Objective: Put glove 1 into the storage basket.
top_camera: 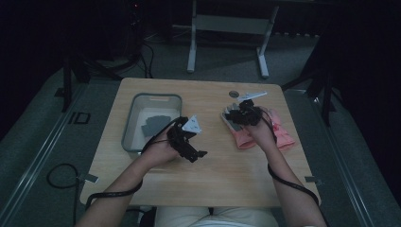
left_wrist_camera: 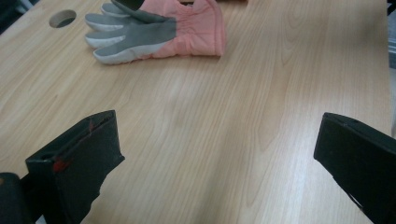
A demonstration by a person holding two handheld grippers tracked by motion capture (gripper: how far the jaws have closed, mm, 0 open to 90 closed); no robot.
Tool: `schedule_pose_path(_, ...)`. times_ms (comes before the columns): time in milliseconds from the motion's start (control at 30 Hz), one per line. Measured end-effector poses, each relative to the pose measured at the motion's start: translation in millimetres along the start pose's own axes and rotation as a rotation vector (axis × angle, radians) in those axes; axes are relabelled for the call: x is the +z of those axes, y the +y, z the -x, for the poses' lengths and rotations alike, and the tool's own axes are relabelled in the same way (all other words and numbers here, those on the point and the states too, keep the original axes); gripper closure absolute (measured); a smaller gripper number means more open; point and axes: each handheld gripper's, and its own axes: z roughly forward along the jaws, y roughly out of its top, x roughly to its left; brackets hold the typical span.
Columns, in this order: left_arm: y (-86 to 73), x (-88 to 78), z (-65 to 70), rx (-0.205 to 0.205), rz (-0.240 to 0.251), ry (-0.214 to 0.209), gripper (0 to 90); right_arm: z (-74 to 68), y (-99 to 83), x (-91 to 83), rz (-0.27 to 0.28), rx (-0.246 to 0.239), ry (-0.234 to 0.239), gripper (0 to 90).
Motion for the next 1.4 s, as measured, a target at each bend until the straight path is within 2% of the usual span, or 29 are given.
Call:
schedule_pose_path(33,-0.4,2.3,4.8,0.006,0.008,0.004,0.1,0.0,0.0,0.0,0.000,0.000,0.000,67.4)
schedule_pose_path(200,-6.7,15.3,22.9,-0.008,-0.005,0.024,0.1,18.9,-8.6,-1.3,-0.003,0.004,-0.038,68.9)
schedule_pose_path(233,-8.9,17.9,25.9,-0.018,-0.001,0.006,0.1,22.3,-10.1,-0.5,-0.006,0.004,-0.046,69.1)
schedule_pose_path(267,-11.2,20.4,29.4,-0.022,-0.001,0.005,0.1,25.5,-11.6,0.7,-0.011,0.009,-0.057,69.3)
schedule_pose_path(300,-13.5,22.9,33.2,-0.024,-0.002,0.010,0.1,31.6,-14.5,4.2,-0.025,0.018,-0.074,69.3)
schedule_pose_path(500,-32.3,32.4,55.0,-0.067,0.031,0.003,0.1,42.6,-22.4,15.5,-0.066,0.043,-0.109,68.0)
schedule_pose_path(567,-39.7,35.2,62.0,-0.074,0.042,0.028,0.1,46.6,-25.9,21.6,-0.083,0.045,-0.130,67.8)
schedule_pose_path(600,-43.3,37.1,64.6,-0.088,0.049,0.024,0.1,47.8,-26.9,23.6,-0.086,0.050,-0.127,67.3)
schedule_pose_path(800,-57.9,44.7,75.9,-0.115,0.071,0.035,0.1,49.4,-32.6,36.1,-0.104,0.048,-0.124,66.7)
schedule_pose_path(833,-63.5,47.0,78.7,-0.129,0.089,0.037,0.1,48.6,-38.2,44.3,-0.128,0.032,-0.117,63.6)
schedule_pose_path(867,-65.3,47.4,80.0,-0.129,0.095,0.054,0.1,48.6,-38.2,44.3,-0.128,0.032,-0.117,63.6)
schedule_pose_path(967,-68.7,47.1,80.7,-0.144,0.102,0.049,0.1,46.3,-40.9,49.0,-0.150,0.010,-0.135,61.4)
schedule_pose_path(1067,-71.1,46.8,82.9,-0.139,0.095,0.061,0.1,42.0,-42.2,53.6,-0.178,-0.027,-0.151,65.2)
schedule_pose_path(1133,-73.5,46.5,83.7,-0.145,0.098,0.067,0.1,41.8,-43.3,55.9,-0.187,-0.032,-0.152,67.7)
schedule_pose_path(1200,-75.5,47.1,84.8,-0.146,0.091,0.073,0.2,43.2,-45.2,58.7,-0.196,0.007,-0.129,73.9)
schedule_pose_path(1267,-77.4,47.8,86.4,-0.142,0.081,0.071,0.1,45.0,-46.5,58.7,-0.187,0.054,-0.127,79.4)
schedule_pose_path(1300,-78.3,48.3,87.3,-0.139,0.076,0.066,0.1,46.8,-47.3,57.2,-0.170,0.108,-0.127,84.9)
schedule_pose_path(1333,-79.1,48.9,87.8,-0.133,0.071,0.064,0.1,46.8,-47.3,57.2,-0.170,0.108,-0.127,84.9)
schedule_pose_path(1400,-80.4,49.5,88.2,-0.125,0.068,0.068,0.1,46.8,-47.6,53.3,-0.145,0.149,-0.130,87.8)
